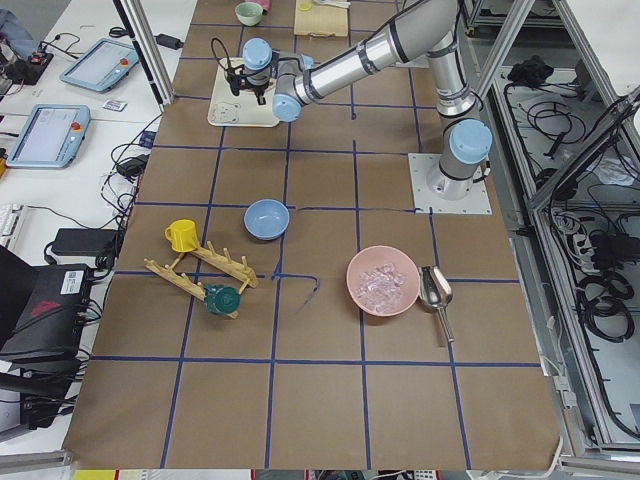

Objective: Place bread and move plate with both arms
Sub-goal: 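Slide the plate with the left gripper onto the bear-printed tray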

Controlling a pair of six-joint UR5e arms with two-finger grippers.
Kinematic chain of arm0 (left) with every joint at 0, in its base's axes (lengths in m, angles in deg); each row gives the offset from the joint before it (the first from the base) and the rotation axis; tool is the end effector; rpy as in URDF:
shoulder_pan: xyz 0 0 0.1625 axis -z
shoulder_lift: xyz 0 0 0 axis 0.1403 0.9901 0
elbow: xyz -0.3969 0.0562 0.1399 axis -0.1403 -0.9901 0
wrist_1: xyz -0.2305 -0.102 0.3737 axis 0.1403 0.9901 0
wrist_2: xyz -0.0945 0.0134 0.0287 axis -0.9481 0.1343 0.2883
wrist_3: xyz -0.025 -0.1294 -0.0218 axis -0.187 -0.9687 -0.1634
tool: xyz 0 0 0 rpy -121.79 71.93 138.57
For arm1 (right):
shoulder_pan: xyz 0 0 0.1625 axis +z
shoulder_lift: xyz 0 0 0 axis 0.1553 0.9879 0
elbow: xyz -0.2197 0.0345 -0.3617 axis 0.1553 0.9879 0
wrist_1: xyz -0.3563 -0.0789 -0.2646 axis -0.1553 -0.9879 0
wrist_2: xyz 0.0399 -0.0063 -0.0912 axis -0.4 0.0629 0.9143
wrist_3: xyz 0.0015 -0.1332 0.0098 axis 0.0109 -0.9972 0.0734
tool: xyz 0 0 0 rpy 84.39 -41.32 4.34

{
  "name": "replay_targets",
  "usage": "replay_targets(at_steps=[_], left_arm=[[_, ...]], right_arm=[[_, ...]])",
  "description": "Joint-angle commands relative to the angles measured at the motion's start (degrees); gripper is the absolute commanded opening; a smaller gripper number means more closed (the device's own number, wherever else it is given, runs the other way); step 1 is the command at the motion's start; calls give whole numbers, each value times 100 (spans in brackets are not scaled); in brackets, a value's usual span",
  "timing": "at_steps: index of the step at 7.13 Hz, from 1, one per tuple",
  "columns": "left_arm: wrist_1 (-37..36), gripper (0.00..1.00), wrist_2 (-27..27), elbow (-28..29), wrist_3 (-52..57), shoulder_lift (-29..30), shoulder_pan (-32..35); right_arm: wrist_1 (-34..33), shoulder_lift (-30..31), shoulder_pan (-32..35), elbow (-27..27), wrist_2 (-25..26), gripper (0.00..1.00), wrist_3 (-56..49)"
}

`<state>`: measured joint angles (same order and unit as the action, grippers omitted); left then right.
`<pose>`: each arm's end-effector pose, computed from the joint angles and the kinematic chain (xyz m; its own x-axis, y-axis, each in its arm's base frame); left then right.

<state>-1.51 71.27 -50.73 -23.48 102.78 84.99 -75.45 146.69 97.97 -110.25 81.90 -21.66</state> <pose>-0.2344 -0.6924 0.1878 -0.8283 -0.2370 0.5078 -0.2780 0.9606 -0.0053 0.1188 -0.5404 0.4390 -0.9980 -0.0498 0.0385 -0.0484 0.9981 0.0374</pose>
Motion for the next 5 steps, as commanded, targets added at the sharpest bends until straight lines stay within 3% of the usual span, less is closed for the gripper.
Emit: replay_targets(at_steps=[1,4,5], left_arm=[[-21,13,-10,835,-25,855,45],[-180,14,-18,715,-191,1087,291],[-188,22,-27,715,-445,1079,301]], right_arm=[[-18,-4,-9,0,12,100,5],[-26,-4,-17,9,12,100,14],[-26,-4,-9,9,12,100,22]])
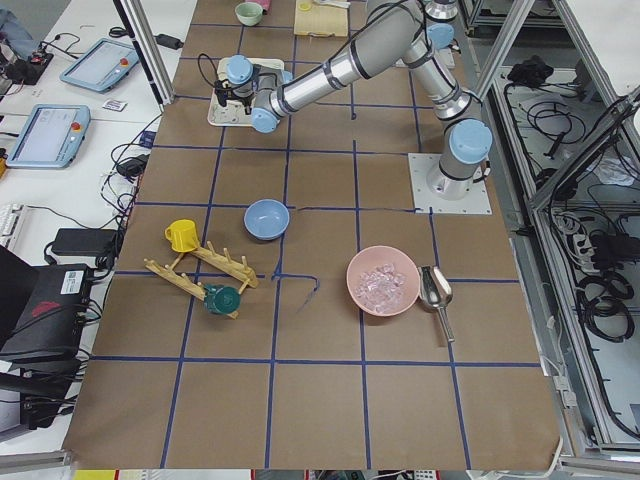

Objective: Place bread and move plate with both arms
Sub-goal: 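Slide the plate with the left gripper onto the bear-printed tray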

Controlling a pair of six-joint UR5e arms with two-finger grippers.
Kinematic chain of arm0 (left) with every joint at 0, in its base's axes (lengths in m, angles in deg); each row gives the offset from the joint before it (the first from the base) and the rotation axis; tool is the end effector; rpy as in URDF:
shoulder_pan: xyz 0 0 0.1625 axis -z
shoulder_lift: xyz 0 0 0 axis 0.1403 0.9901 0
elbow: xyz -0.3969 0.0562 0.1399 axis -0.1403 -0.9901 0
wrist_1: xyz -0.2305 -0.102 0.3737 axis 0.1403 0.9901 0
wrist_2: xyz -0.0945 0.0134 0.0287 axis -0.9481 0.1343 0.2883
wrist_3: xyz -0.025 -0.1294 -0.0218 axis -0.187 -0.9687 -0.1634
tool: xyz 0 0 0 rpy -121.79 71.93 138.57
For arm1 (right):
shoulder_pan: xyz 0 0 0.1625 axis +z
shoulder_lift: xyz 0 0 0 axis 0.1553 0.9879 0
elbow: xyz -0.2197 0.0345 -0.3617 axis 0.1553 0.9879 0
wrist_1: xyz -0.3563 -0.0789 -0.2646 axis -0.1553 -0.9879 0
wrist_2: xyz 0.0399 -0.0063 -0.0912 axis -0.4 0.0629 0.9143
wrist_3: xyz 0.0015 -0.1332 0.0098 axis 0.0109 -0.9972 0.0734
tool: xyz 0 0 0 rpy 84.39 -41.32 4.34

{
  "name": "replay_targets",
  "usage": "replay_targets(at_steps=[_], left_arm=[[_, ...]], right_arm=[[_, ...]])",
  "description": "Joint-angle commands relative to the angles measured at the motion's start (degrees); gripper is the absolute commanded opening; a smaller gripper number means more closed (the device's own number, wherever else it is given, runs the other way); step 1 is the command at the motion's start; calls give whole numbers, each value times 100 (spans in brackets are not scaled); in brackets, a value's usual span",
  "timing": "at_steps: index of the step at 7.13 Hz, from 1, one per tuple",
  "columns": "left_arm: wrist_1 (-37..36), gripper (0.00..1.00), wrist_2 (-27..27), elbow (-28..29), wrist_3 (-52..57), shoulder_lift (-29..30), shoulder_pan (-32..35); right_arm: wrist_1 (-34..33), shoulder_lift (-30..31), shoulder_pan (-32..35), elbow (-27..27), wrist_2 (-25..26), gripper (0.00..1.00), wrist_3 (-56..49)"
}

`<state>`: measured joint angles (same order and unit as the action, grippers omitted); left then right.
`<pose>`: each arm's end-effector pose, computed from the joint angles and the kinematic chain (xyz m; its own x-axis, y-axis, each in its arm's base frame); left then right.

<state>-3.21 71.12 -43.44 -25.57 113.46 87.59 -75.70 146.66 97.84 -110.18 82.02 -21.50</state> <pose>-0.2704 -0.7260 0.1157 -0.8294 -0.2490 0.5002 -0.2641 0.9636 0.0417 0.1173 -0.5416 0.4398 -0.9982 -0.0446 0.0410 -0.0433 0.9985 0.0324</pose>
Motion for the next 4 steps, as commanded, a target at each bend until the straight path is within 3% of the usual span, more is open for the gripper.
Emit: replay_targets(at_steps=[1,3,4], left_arm=[[-19,56,5,21,-281,2,32],[16,82,75,161,-282,-287,23],[399,91,85,301,-265,-593,6]], right_arm=[[-1,0,4,3,0,100,7],[8,0,4,3,0,100,7],[34,0,4,3,0,100,-10]])
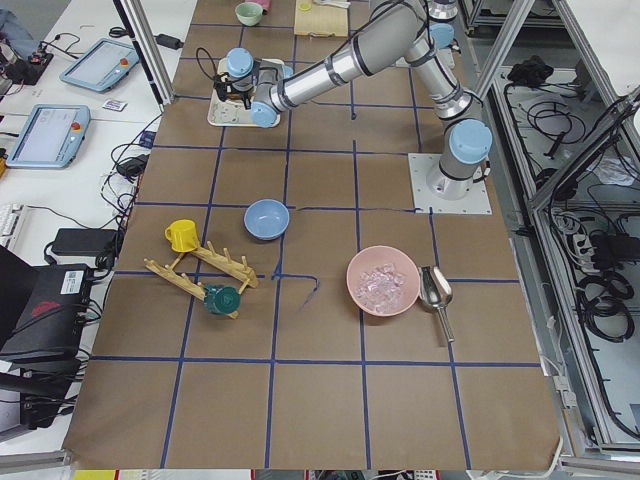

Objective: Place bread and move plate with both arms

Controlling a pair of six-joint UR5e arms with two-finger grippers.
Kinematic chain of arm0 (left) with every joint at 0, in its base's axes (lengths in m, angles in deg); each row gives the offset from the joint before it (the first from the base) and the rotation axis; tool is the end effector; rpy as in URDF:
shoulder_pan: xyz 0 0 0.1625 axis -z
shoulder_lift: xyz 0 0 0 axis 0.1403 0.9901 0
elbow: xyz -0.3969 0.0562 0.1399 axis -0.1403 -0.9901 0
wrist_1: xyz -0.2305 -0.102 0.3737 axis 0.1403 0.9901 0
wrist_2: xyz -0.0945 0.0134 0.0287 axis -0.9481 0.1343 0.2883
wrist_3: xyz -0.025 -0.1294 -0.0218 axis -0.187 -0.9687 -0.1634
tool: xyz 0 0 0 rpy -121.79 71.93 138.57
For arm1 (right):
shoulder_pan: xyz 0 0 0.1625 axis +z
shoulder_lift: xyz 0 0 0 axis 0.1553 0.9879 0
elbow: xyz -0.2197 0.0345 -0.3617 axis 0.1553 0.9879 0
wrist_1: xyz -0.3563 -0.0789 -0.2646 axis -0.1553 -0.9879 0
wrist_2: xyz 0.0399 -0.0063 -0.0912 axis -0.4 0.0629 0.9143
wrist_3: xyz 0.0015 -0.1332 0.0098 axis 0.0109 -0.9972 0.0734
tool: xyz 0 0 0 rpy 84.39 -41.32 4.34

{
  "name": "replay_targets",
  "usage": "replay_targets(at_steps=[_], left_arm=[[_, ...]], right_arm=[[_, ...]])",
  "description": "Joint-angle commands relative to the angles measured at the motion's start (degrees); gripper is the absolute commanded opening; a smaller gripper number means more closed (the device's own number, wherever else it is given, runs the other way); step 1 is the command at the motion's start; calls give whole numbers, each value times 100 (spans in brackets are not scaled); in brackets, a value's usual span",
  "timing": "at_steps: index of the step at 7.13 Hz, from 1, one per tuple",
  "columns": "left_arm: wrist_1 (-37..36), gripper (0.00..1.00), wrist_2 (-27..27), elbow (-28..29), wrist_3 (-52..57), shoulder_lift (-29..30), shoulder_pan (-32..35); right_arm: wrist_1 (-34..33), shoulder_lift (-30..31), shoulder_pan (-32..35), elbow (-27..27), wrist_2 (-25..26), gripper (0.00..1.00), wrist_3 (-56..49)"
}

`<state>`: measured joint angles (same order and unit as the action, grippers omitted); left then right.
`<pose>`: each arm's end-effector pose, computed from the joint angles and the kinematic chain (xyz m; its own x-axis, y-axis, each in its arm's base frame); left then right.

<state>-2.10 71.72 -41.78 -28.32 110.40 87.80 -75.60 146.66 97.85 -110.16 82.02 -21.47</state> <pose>-0.2727 -0.7343 0.1668 -0.8181 -0.2614 0.5122 -0.3022 0.9532 0.0038 0.1174 -0.5414 0.4398 -0.9982 -0.0443 0.0409 -0.0430 0.9985 0.0338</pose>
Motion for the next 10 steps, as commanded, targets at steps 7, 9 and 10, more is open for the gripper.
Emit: replay_targets(at_steps=[7,9,10], left_arm=[[3887,100,2758,-98,2981,-2995,-551],[3835,100,2758,-267,2981,-3330,-507],[3835,100,2741,-259,2972,-3392,-507]], right_arm=[[366,70,-6,18,-79,100,-294],[340,96,-6,26,-53,100,-304],[322,97,-6,26,-70,100,-304]])
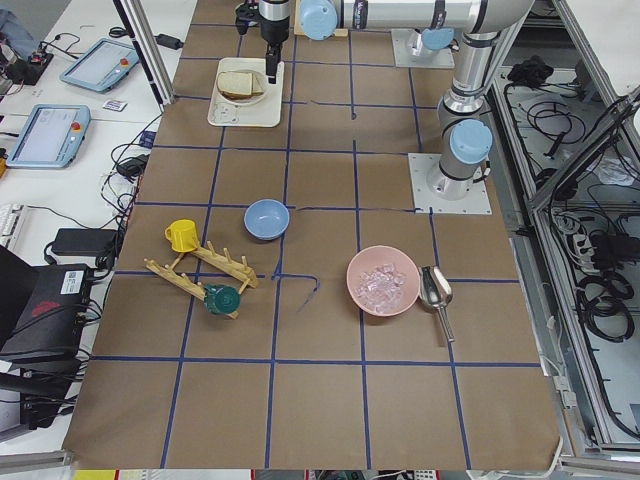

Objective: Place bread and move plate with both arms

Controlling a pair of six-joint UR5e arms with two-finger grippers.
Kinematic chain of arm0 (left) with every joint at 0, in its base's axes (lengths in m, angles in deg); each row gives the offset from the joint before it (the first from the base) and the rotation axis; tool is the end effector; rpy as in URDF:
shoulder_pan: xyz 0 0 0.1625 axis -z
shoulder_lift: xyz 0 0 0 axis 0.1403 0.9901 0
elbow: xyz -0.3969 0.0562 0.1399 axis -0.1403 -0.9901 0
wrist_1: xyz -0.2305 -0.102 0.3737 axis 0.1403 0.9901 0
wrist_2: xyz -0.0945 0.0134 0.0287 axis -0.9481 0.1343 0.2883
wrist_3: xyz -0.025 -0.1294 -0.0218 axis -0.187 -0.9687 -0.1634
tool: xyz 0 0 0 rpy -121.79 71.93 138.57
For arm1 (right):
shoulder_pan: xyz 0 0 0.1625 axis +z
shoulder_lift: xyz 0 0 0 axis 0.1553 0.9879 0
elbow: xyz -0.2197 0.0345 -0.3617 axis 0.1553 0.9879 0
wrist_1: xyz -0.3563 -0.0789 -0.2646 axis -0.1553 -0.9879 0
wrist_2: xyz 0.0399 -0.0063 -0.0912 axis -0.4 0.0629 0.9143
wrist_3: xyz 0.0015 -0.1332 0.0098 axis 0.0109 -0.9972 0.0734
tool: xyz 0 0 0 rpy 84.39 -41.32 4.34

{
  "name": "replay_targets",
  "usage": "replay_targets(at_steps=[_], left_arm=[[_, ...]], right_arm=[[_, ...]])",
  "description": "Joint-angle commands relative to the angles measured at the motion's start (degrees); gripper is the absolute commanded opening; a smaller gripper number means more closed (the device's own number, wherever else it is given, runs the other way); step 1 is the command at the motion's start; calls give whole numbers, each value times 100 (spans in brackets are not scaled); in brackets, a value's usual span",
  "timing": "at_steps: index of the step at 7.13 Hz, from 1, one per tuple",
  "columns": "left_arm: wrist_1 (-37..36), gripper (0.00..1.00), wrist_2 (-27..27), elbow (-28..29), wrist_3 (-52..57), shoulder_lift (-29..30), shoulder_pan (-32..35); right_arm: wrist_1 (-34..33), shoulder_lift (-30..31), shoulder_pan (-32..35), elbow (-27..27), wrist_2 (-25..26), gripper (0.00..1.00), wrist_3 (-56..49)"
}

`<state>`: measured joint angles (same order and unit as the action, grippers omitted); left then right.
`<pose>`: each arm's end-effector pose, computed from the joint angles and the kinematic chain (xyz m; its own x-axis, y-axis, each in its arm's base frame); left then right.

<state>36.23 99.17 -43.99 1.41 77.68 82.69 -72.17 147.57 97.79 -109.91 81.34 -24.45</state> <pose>-0.1427 -0.5914 0.4462 -0.9979 0.0647 0.0067 0.0638 0.9936 -0.0936 0.1186 -0.5294 0.4449 -0.9951 -0.0958 0.0227 -0.0939 0.9928 0.0738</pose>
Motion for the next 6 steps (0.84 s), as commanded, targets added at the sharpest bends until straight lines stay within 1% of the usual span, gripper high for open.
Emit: replay_targets(at_steps=[1,6], left_arm=[[11,100,-31,-21,-1,-155,4],[28,100,-31,32,8,-147,-75]], right_arm=[[-21,6,0,2,-11,100,-6],[6,15,0,-7,42,100,29]])
